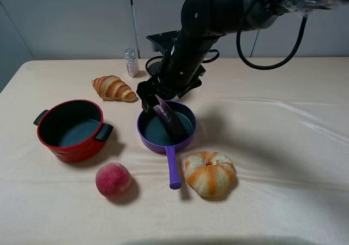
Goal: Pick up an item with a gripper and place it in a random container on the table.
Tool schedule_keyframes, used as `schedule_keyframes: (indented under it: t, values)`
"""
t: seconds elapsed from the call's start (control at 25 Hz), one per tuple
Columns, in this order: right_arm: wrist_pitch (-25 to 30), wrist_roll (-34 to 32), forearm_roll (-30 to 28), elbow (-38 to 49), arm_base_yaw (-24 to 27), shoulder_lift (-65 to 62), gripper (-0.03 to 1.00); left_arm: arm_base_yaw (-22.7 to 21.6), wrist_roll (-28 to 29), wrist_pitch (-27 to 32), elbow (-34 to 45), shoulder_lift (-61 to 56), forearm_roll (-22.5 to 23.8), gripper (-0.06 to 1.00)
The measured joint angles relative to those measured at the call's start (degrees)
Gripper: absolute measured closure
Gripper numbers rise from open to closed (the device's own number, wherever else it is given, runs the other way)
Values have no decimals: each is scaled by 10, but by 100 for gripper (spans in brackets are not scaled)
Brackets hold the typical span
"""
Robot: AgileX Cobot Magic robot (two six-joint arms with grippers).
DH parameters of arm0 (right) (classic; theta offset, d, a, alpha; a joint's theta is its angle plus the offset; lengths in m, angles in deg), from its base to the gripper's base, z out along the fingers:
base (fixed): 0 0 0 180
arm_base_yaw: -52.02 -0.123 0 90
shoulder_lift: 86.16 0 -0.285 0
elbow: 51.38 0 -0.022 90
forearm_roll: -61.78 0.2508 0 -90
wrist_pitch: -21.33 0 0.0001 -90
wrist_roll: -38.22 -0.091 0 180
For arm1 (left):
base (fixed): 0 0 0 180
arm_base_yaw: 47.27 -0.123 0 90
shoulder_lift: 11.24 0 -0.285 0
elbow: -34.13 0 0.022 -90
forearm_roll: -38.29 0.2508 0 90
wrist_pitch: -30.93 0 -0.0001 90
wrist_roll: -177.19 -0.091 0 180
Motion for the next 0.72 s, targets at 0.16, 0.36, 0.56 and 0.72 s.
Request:
schedule_keyframes:
  t: [0.16,0.36,0.56,0.72]
  values:
    - [37,0,-15,0,0,-25,27,0,0,0,0,0,0,-4]
    - [98,-1,-36,0,0,-67,27,0,0,0,0,0,0,-4]
    - [174,-2,-60,0,0,-107,27,0,0,0,0,0,0,-4]
    - [236,4,-70,0,0,-136,27,0,0,0,0,0,0,-4]
